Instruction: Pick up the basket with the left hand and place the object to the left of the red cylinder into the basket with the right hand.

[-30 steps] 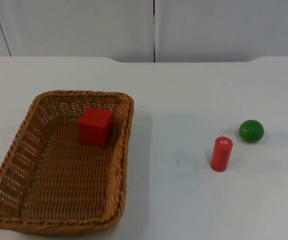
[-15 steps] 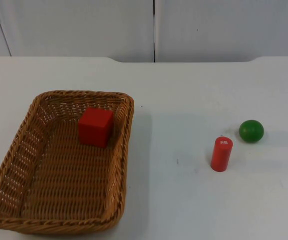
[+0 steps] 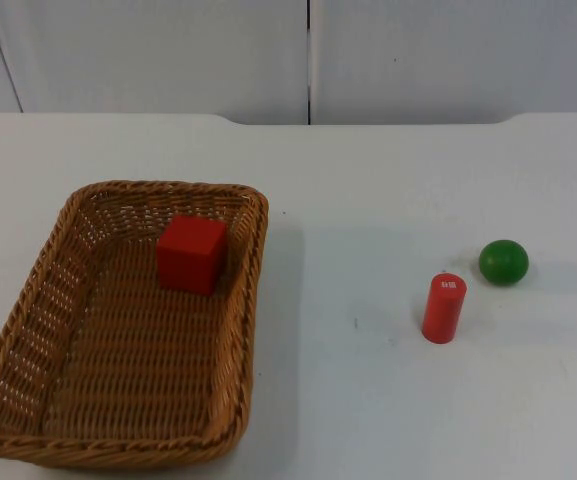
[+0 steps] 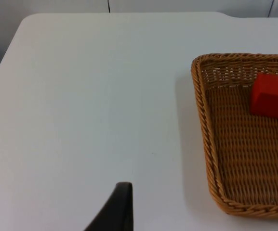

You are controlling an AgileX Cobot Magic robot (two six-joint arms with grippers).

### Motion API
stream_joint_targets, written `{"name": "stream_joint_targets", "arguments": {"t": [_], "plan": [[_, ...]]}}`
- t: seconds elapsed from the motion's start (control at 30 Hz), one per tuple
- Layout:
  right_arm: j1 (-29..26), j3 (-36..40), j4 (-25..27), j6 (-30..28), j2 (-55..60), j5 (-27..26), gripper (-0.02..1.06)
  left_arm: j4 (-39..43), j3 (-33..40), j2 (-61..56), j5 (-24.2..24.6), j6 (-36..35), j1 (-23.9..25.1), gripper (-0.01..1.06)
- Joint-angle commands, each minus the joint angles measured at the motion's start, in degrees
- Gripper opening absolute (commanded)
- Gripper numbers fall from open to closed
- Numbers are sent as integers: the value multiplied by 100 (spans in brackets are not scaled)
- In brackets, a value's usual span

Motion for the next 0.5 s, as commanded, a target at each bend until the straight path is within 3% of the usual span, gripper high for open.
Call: {"name": "stream_joint_targets", "arguments": {"t": [0.0,0.47], "plan": [[-33,35,31,-44,-17,-66,105,21,22,-20,-27,4,1,105],[-46,35,31,-44,-17,-74,105,32,22,-20,-27,4,1,105]]}}
